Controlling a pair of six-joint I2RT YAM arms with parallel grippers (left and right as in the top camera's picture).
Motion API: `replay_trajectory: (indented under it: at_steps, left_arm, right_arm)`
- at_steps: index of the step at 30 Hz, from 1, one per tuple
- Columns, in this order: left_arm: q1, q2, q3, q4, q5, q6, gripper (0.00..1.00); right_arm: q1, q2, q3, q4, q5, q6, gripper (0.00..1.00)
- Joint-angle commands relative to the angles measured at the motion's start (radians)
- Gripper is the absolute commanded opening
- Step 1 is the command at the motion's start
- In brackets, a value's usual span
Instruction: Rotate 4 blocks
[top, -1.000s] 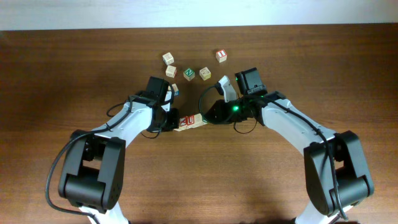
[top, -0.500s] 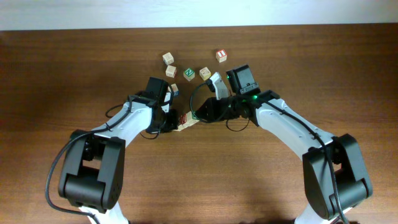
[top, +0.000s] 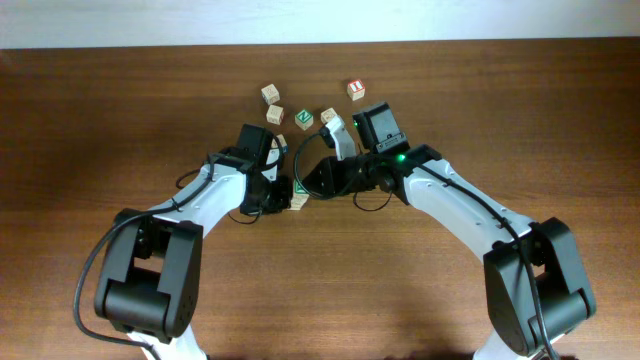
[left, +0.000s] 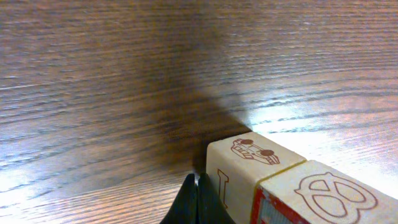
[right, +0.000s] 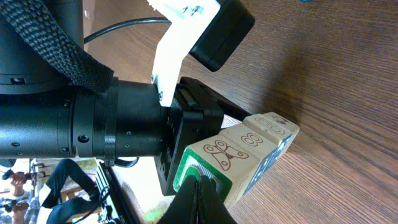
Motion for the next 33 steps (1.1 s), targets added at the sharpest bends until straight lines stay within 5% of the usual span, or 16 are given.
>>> replay_trajectory:
  at_steps: [1,18,33]
  left_arm:
    - [-0.024,0.002,-0.002,0.010,0.105,-0.003,0.00]
    - [0.075,0.002,-0.002,0.002,0.056,-0.070,0.00]
    - [0.136,0.002,-0.002,-0.043,-0.151,-0.085,0.00]
  right_arm:
    - [0.019,0.025,-0.018,-0.018,0.059,0.001,0.04]
    - [0.039,0.025,-0.018,0.005,0.127,0.039,0.04]
    - [0.061,0.027,-0.018,0.083,0.171,0.041,0.04]
